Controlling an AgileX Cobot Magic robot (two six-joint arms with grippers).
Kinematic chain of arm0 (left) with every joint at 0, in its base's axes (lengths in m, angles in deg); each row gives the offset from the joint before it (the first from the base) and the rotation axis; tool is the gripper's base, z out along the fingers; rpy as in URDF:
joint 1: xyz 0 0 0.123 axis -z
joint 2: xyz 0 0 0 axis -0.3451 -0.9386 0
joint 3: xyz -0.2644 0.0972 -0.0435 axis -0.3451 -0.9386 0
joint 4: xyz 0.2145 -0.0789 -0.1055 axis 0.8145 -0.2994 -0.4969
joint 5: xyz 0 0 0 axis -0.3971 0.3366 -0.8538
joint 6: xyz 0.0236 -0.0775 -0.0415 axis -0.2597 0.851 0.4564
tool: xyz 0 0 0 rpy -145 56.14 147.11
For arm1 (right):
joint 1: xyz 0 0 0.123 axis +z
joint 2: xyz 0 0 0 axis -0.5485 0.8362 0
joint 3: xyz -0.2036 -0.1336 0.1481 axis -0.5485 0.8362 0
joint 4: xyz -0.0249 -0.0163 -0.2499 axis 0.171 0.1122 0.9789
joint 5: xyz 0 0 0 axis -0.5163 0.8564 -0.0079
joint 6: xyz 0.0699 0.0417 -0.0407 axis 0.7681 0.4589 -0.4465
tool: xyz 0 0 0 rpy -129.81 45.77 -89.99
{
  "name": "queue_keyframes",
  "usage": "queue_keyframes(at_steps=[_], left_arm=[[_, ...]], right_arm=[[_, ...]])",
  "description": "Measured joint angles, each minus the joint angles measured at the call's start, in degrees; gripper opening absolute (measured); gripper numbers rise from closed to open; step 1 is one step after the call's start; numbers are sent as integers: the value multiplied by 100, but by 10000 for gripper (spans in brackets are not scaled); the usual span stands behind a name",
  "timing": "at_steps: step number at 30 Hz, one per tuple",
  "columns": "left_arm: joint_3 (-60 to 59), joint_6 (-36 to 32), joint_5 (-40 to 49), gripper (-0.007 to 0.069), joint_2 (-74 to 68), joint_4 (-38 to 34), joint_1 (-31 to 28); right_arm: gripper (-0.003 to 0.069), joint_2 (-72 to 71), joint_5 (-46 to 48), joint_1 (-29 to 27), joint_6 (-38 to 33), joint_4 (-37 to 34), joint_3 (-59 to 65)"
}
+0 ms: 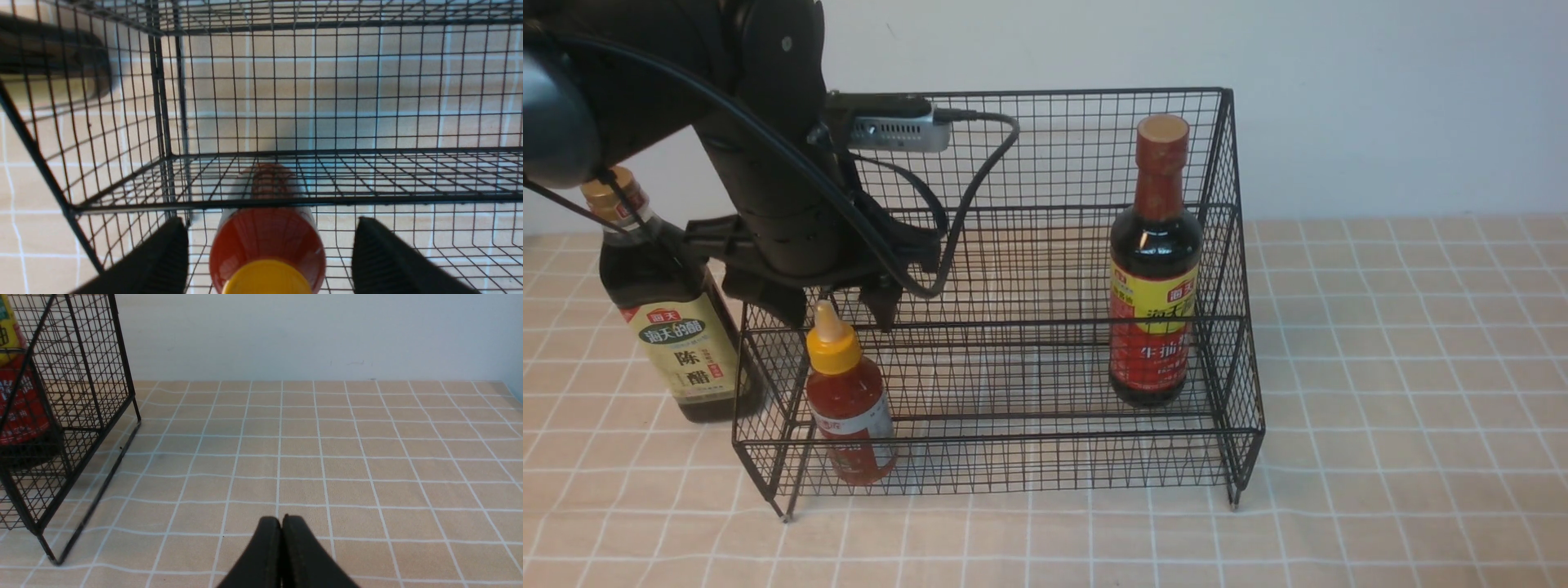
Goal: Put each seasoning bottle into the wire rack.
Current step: Use the left arm to put the condiment bottle back on the shelf, then use the left arm to grab the condiment bottle closest to it
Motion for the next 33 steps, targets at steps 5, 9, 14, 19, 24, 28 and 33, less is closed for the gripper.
queue_keyframes(at_steps=[5, 9, 14, 19, 24, 28, 33], left_arm=[[690, -138, 13, 486, 453, -34, 29], [1046, -151, 18, 358, 963, 281, 21], [1097, -218, 140, 47, 1810, 942, -480], [1117, -633, 168, -6, 2046, 388, -1755], [1117, -1069, 171, 5, 1586, -453, -2675], [1117, -1242, 171, 71, 1167, -614, -2838], [1108, -1413, 166, 252, 830, -925, -2843]], right_arm=[[-13, 0, 0, 0, -5, 0, 0], [-13, 0, 0, 0, -5, 0, 0], [-13, 0, 0, 0, -5, 0, 0], [-13, 0, 0, 0, -5, 0, 0], [-14, 0, 0, 0, -5, 0, 0], [-14, 0, 0, 0, -5, 0, 0], [-14, 0, 0, 0, 0, 0, 0]])
